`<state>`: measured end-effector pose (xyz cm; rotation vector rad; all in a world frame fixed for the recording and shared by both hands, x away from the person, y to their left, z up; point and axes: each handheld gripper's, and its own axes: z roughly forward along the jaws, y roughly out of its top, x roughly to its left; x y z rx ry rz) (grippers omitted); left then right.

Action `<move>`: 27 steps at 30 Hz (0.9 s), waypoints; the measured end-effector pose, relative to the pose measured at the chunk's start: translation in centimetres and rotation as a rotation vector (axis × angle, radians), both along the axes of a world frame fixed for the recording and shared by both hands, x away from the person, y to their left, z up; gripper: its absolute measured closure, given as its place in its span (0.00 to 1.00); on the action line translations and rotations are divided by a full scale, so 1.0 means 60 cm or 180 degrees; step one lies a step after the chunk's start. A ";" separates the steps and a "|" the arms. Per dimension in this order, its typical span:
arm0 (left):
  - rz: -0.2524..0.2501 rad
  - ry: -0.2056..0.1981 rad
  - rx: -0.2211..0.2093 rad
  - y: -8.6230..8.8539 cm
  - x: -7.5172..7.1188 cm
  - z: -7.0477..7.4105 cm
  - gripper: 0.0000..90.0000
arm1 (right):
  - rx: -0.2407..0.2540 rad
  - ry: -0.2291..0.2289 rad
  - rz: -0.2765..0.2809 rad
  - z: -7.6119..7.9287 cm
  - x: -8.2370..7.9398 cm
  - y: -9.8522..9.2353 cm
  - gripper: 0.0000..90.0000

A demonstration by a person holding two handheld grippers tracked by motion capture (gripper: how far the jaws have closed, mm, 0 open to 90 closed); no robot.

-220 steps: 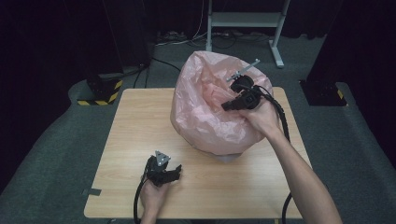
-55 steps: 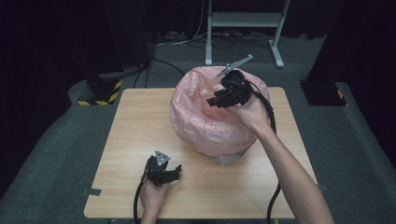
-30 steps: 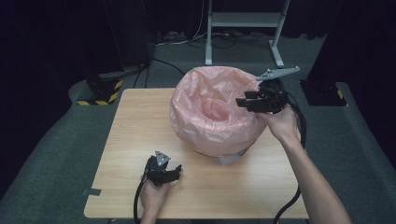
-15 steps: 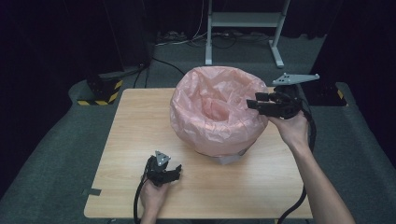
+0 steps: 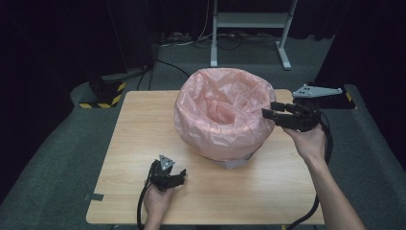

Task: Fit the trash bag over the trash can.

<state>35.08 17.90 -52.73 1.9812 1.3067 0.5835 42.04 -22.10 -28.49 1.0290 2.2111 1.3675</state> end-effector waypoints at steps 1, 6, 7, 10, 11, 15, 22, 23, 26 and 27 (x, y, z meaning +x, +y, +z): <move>0.0002 -0.0002 -0.0002 0.000 0.000 0.000 0.28 | 0.0009 0.0000 -0.0007 -0.003 -0.001 -0.003 0.58; 0.0001 -0.0001 -0.0001 0.000 0.000 0.000 0.28 | 0.0093 -0.0010 -0.0033 -0.013 -0.011 -0.018 0.57; -0.0001 -0.0001 0.0001 0.000 0.000 0.000 0.28 | 0.0103 -0.0004 -0.0033 -0.015 -0.013 -0.020 0.57; 0.0002 -0.0003 -0.0003 0.000 0.000 0.000 0.28 | 0.0129 -0.0008 -0.0048 -0.022 -0.018 -0.028 0.57; 0.0001 -0.0001 0.0000 0.000 0.000 0.000 0.28 | 0.0141 0.0000 -0.0050 -0.025 -0.020 -0.031 0.57; -0.0001 -0.0002 0.0003 0.000 0.000 0.000 0.28 | 0.0172 -0.0018 -0.0078 -0.033 -0.030 -0.041 0.57; 0.0000 -0.0002 0.0002 0.000 0.000 0.000 0.28 | 0.0225 -0.0008 -0.0126 -0.052 -0.043 -0.060 0.57; 0.0001 -0.0003 0.0001 0.000 0.000 0.000 0.28 | 0.0232 0.0000 -0.0128 -0.055 -0.044 -0.063 0.57; 0.0000 -0.0002 0.0003 0.000 0.000 0.000 0.28 | 0.0262 0.0012 -0.0144 -0.064 -0.050 -0.070 0.57; 0.0000 -0.0002 0.0003 0.000 0.000 0.000 0.28 | 0.0277 0.0014 -0.0144 -0.067 -0.051 -0.072 0.57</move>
